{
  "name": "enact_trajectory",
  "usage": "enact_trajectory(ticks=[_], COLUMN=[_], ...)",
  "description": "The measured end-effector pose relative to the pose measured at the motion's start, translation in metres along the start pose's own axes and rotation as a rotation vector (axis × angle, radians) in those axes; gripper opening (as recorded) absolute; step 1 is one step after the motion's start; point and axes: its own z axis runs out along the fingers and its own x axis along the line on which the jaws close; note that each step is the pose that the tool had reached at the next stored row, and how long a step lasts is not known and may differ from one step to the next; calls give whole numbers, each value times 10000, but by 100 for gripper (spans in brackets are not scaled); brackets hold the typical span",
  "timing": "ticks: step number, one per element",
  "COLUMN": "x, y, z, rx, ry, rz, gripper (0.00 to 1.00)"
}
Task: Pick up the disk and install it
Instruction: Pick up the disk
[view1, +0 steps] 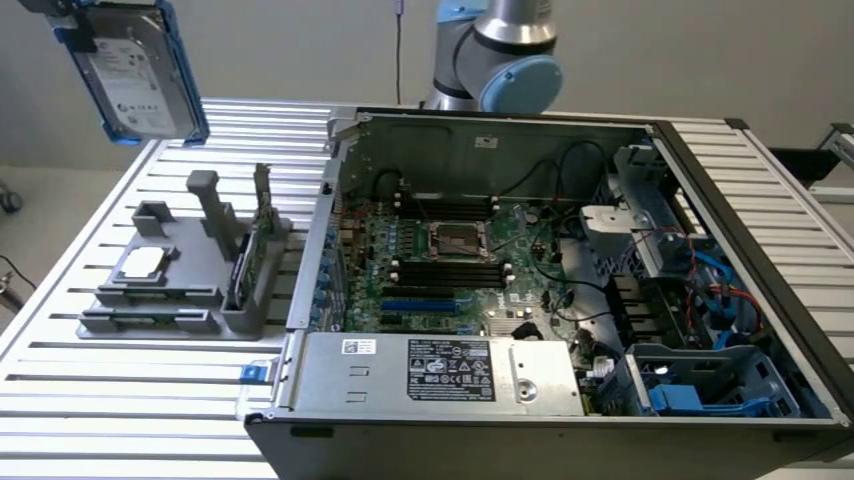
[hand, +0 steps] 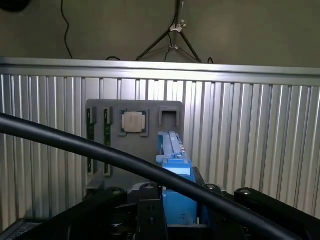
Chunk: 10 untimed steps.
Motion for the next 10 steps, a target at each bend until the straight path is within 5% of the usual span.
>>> enact_trajectory(ticks=[4,10], x=[25,80], y=[-172,-445], z=[-161,-270], rx=[-24,-62], ry=[-11,-63], rz=[-1,-3], gripper=[33,33])
